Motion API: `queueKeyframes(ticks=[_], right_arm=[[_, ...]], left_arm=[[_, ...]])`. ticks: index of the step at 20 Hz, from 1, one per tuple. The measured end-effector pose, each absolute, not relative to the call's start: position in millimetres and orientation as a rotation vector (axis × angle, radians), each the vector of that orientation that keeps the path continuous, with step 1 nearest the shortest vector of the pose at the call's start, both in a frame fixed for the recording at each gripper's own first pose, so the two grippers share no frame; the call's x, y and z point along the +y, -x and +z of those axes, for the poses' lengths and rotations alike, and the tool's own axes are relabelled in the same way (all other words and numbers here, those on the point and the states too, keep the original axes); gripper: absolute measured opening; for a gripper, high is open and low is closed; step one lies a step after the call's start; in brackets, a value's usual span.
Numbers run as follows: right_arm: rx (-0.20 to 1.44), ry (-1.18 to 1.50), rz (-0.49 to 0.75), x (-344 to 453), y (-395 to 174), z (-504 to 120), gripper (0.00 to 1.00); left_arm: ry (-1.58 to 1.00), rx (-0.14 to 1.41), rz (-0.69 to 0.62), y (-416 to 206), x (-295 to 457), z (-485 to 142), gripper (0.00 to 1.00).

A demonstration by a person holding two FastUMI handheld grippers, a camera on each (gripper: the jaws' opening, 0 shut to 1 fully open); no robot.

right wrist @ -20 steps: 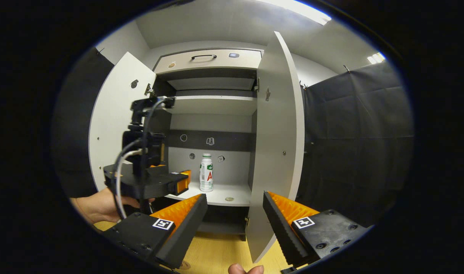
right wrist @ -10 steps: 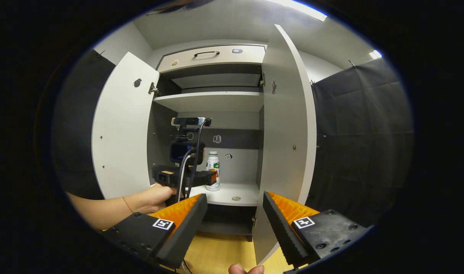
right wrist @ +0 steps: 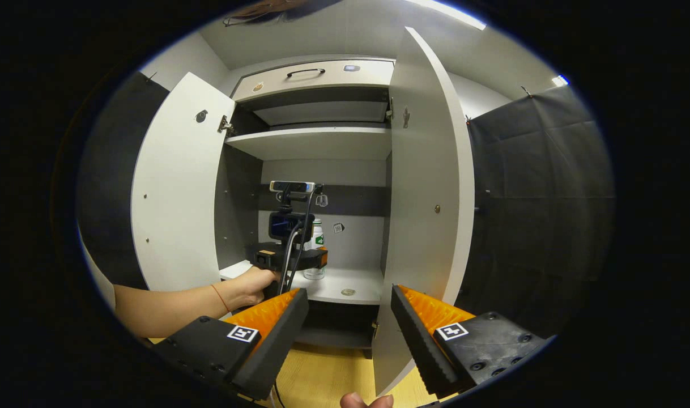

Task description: Grasp the bottle in the cabinet with the left hand and place it on the coaster, then close the right door with the right hand and the left door with the left hand.

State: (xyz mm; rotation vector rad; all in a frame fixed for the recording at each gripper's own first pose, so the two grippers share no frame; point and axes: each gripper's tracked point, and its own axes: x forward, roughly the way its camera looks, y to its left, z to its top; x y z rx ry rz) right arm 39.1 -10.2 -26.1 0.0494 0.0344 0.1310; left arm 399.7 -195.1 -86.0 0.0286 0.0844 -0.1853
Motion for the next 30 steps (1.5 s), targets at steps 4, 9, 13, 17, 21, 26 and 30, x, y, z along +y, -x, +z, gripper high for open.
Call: queueKeyframes(ticks=[4, 9, 13, 17, 21, 26, 30], right_arm=[[0.035, -0.042, 0.117, -19, -42, -26, 0.98], [0.032, -0.040, 0.103, -27, -40, -27, 0.98], [0.043, -0.033, 0.099, -30, -35, -33, 0.98], [0.035, -0.051, 0.094, -31, -29, -28, 0.98], [0.013, -0.065, 0.096, -27, -15, -19, 0.98], [-0.005, -0.093, 0.085, -19, 5, -11, 0.98], [-0.033, -0.095, 0.104, -4, 20, -5, 0.98]], left_arm=[[-0.057, 0.083, -0.188, -414, -205, -93, 0.98], [-0.007, 0.145, -0.194, -421, -208, -113, 0.90], [-0.003, 0.120, -0.192, -414, -206, -102, 0.80], [0.017, 0.103, -0.199, -394, -200, -85, 0.79], [0.047, 0.090, -0.208, -347, -181, -69, 0.79], [0.051, 0.069, -0.215, -280, -148, -58, 0.79], [0.022, 0.061, -0.216, -226, -123, -67, 0.79]])
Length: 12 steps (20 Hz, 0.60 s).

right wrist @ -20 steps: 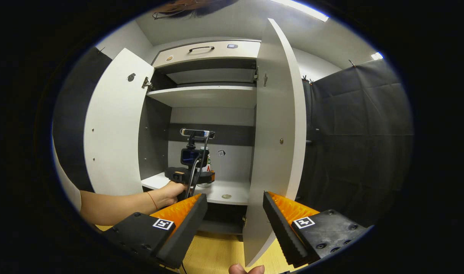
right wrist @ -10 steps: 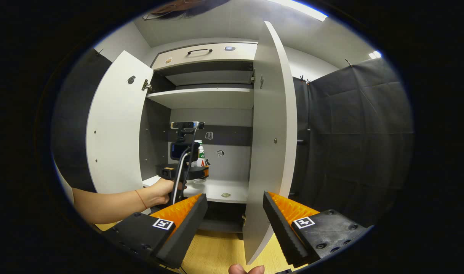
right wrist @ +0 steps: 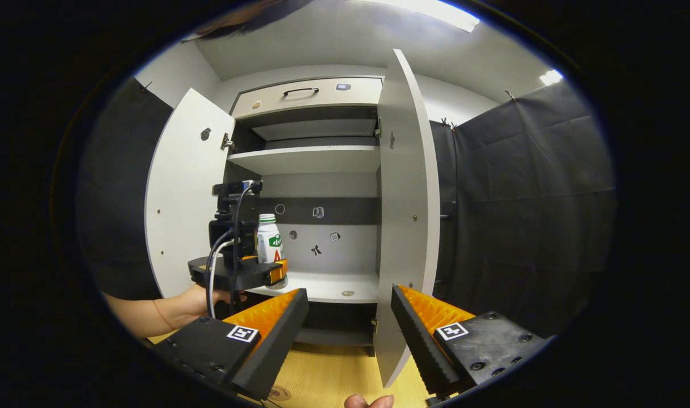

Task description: Grasp the bottle in the cabinet with the left hand and place it on the coaster, then close the right door with the right hand and the left door with the left hand.

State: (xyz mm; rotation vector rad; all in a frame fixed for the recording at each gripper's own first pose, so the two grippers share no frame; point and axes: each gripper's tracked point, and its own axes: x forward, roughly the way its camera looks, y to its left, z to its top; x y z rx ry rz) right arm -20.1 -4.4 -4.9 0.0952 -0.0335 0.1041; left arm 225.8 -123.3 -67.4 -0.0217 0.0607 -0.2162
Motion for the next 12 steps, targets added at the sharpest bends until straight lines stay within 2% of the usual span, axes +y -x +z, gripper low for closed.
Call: queueKeyframes(ticks=[4, 10, 11, 12], right_arm=[[-0.094, -0.044, 0.105, 4, 26, 7, 0.98], [-0.060, -0.114, 0.092, 17, 31, 4, 0.98], [-0.068, -0.103, 0.076, 16, 31, 5, 0.94], [-0.076, -0.088, 0.069, 16, 31, 6, 0.98]], left_arm=[[0.013, 0.066, -0.218, -178, -102, -90, 0.79], [0.061, 0.077, -0.207, -119, -78, -132, 0.79], [0.061, 0.076, -0.204, -109, -75, -140, 0.80], [0.061, 0.076, -0.205, -98, -74, -150, 0.80]])
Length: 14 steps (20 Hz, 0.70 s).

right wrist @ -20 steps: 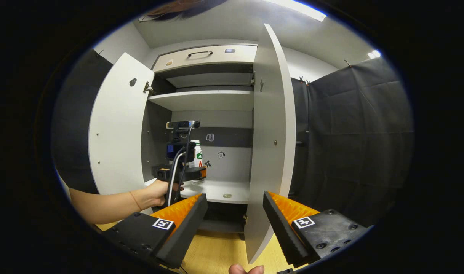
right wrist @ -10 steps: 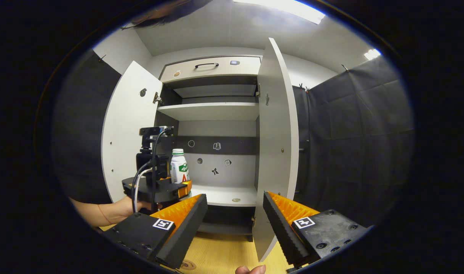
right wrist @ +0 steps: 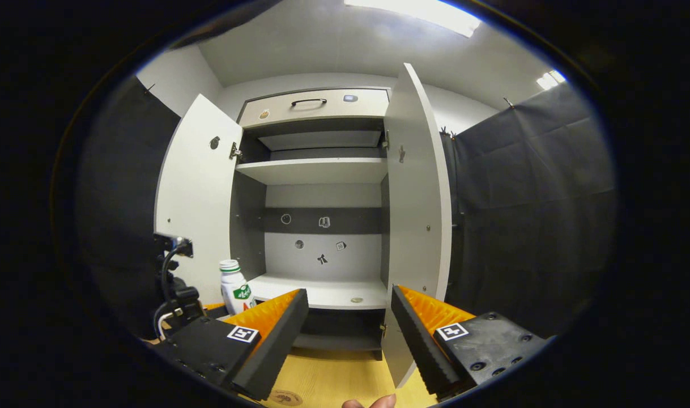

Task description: Grasp the bottle in the cabinet with the left hand and place it on the coaster, then close the right door with the right hand and the left door with the left hand.

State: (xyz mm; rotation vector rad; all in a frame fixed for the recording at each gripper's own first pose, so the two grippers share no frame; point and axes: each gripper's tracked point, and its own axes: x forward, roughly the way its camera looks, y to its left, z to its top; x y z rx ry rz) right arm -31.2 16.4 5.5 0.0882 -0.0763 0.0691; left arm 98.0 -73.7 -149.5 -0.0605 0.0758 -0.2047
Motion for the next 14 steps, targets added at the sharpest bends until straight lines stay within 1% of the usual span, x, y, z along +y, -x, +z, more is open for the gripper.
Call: queueKeyframes(ticks=[6, 14], right_arm=[[-0.071, -0.081, 0.047, 21, 28, 5, 0.98], [-0.139, -0.043, 0.086, 31, 25, 15, 0.98]], left_arm=[[0.054, 0.094, -0.221, -45, -76, -218, 0.80], [0.045, 0.164, -0.264, -1, -103, -309, 0.80]])
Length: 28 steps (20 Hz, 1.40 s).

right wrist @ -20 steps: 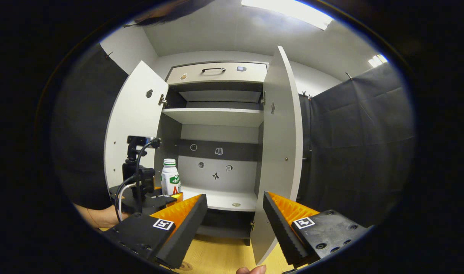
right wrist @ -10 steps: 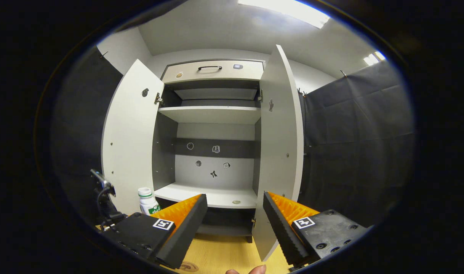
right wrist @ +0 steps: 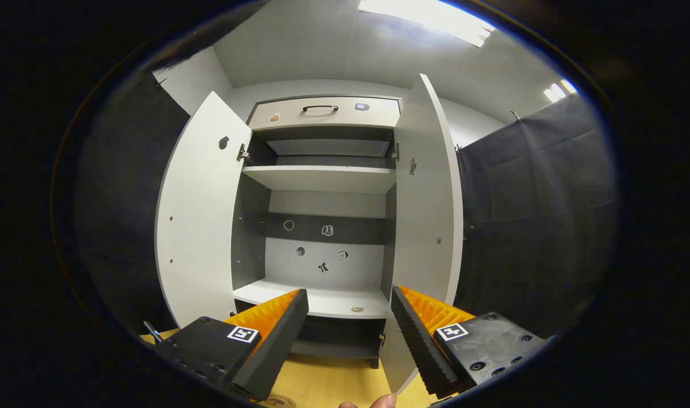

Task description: Grasp the bottle in the cabinet with the left hand and place it on the coaster, then close the right door with the right hand and the left door with the left hand.

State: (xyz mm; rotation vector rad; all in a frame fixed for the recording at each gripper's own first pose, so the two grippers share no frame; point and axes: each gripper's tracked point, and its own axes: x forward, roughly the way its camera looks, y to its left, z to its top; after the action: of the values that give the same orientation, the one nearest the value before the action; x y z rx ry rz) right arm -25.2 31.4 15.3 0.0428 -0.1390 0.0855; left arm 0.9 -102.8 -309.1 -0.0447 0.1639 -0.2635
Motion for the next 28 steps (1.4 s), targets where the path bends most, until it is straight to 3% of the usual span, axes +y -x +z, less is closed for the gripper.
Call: queueKeyframes(ticks=[12, 20, 28], right_arm=[[-0.084, -0.060, 0.104, 31, 2, 1, 0.98], [-0.047, -0.039, 0.121, 35, -7, -9, 0.98], [-0.039, -0.028, 0.110, 25, -6, -14, 0.98]], left_arm=[[0.002, 0.217, -0.307, 9, -128, -407, 0.80], [-0.002, 0.241, -0.346, 8, -140, -419, 0.81], [-0.011, 0.286, -0.342, 21, -136, -429, 0.91]])
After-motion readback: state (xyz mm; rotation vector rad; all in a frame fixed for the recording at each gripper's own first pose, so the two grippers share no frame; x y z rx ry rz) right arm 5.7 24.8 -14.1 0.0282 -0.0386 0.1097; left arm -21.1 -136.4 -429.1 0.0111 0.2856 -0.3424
